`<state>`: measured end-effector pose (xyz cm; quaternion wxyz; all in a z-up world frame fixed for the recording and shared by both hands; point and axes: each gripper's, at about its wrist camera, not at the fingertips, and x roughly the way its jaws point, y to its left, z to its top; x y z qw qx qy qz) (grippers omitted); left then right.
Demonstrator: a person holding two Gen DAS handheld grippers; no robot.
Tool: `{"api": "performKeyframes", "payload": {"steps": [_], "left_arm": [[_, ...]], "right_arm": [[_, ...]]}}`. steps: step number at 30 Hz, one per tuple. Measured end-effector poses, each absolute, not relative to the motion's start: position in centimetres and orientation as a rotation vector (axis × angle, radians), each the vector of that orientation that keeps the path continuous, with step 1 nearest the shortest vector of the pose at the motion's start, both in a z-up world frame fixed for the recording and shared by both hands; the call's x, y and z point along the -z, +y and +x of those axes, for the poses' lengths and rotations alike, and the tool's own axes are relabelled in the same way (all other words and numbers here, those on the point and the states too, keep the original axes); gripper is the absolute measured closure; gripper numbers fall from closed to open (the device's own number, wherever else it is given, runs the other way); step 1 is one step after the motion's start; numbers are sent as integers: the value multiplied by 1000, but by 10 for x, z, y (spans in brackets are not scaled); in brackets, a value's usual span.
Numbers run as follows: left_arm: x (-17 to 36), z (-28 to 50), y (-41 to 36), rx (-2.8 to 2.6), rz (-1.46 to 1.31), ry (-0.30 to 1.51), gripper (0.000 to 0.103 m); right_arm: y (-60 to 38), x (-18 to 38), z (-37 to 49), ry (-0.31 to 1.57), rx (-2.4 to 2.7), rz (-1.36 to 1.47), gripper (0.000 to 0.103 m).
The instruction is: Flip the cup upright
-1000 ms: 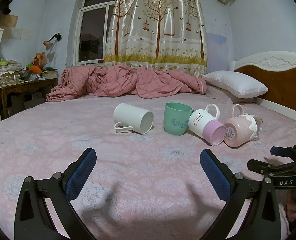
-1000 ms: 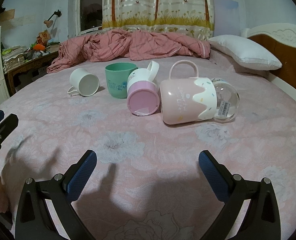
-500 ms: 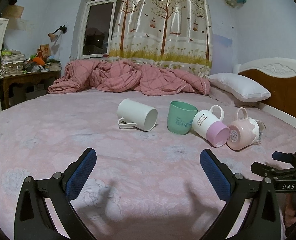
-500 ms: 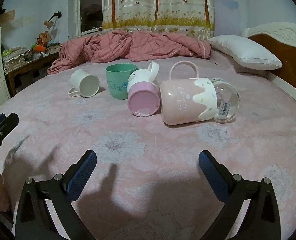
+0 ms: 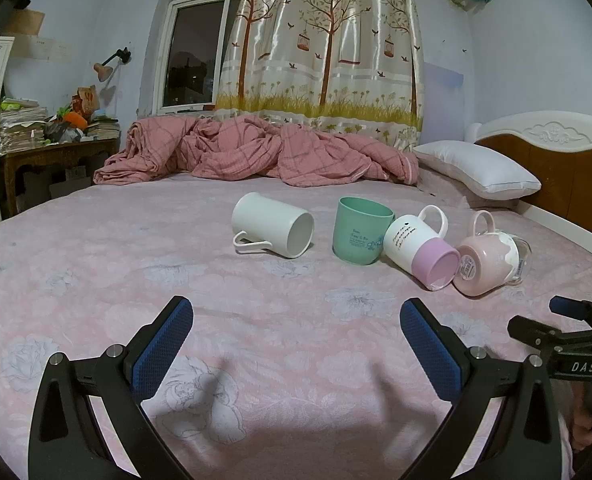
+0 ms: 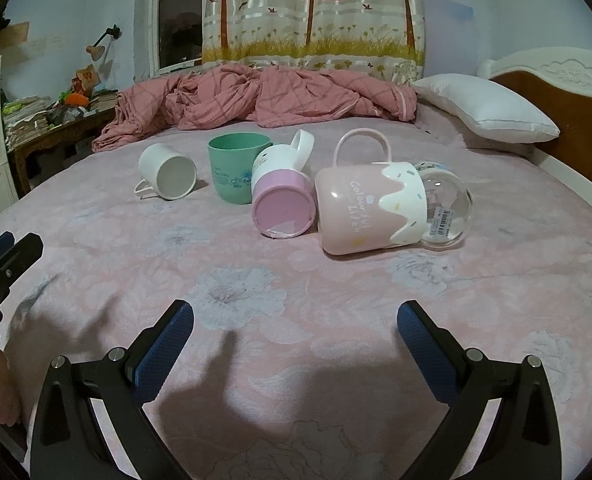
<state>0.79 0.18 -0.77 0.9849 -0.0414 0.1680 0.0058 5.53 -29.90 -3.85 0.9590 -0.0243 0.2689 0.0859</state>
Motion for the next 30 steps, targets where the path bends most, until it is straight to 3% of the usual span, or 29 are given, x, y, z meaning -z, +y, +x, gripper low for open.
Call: {"api": "performKeyframes", "payload": {"steps": [16,24,30], "left_arm": [[14,26,14,18,-155,419,0],[19,31,21,15,-196,448,0],[21,37,22,-11,-198,481,0]], "right_arm": [[-302,-17,69,593,-182,-32,2],[-279,-64,124,688,-241,-9,12],[-224,-96,188,800,-428,-57,14]]}}
